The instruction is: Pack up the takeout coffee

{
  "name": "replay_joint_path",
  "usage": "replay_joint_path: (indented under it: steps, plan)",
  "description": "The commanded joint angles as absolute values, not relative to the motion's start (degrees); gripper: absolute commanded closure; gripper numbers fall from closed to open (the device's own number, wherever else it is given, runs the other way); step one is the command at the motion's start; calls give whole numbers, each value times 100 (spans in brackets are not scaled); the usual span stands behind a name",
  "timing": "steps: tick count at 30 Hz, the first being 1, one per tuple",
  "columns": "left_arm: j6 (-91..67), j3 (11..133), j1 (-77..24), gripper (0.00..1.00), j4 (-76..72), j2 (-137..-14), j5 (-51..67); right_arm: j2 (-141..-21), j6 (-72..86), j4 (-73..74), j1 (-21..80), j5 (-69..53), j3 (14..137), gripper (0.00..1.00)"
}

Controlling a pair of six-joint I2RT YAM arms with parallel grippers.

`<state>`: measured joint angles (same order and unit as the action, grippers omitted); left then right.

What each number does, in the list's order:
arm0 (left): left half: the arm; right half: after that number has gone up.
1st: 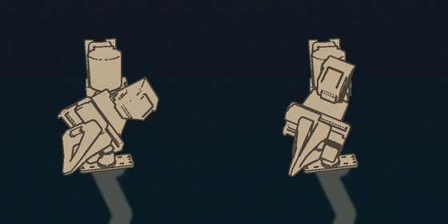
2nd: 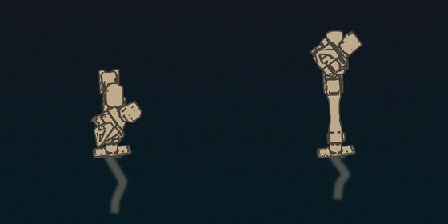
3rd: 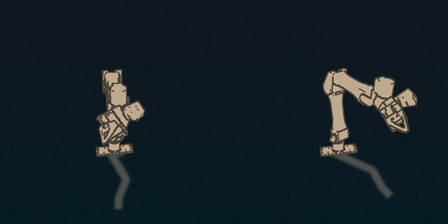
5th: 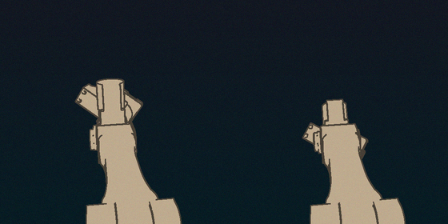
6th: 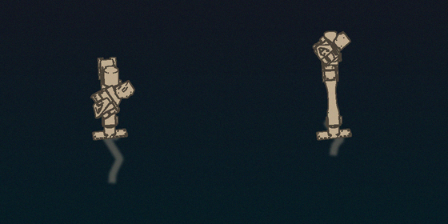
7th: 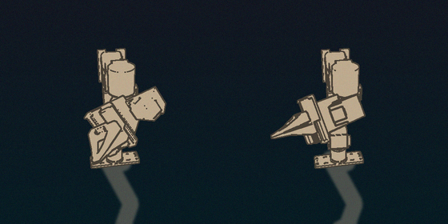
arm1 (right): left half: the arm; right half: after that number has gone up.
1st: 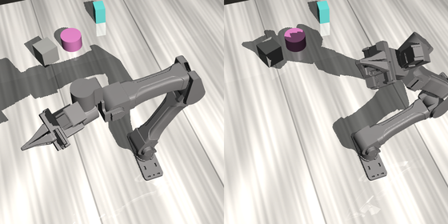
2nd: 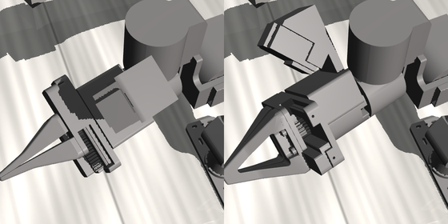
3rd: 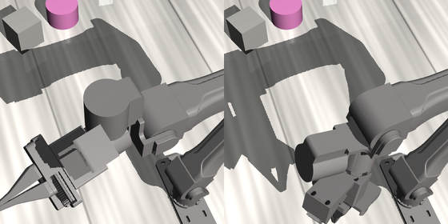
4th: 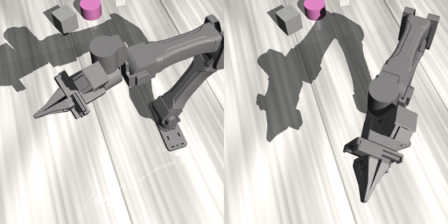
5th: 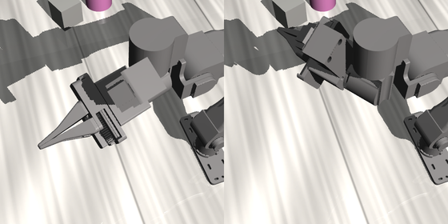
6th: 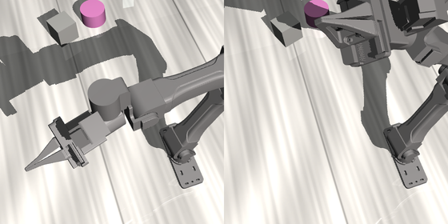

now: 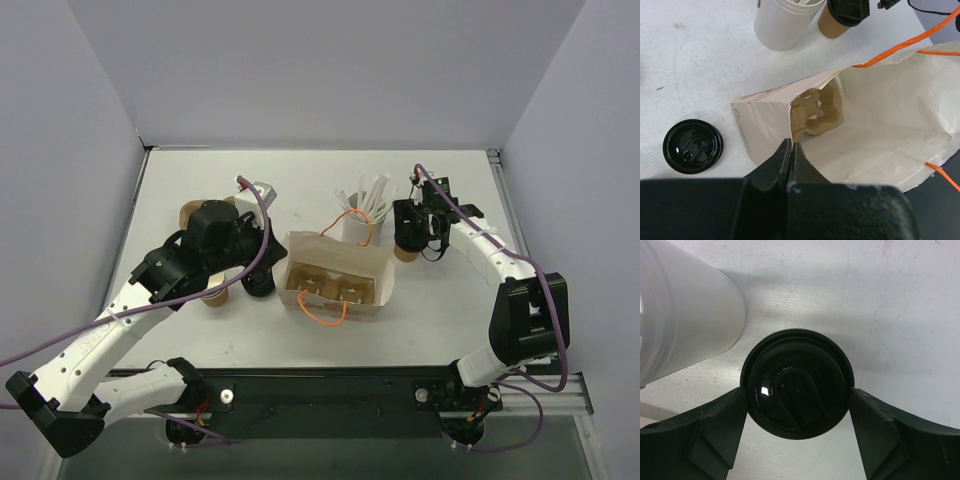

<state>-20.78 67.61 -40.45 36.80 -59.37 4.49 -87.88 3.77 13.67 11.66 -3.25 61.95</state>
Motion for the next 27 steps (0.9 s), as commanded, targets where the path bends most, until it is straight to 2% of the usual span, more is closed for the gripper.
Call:
replay_joint_path:
  steps: [1, 9, 16, 27]
  plan:
    - [-2127, 6838, -4061, 100, 3551, -5897, 361, -8885, 308, 1485, 1151, -220, 6381, 19]
    - [-2162, 6847, -4060, 100, 3551, -5924, 387, -9053, 378, 1617, 1151, 132, 6504, 23]
    - [-2171, 6847, -4052, 100, 3630, -5897, 343, -9070, 483, 1652, 1169, 105, 6513, 34]
    - [-2162, 6908, -4052, 100, 3691, -5889, 255, -8702, 765, 2021, 1195, 202, 6460, 40]
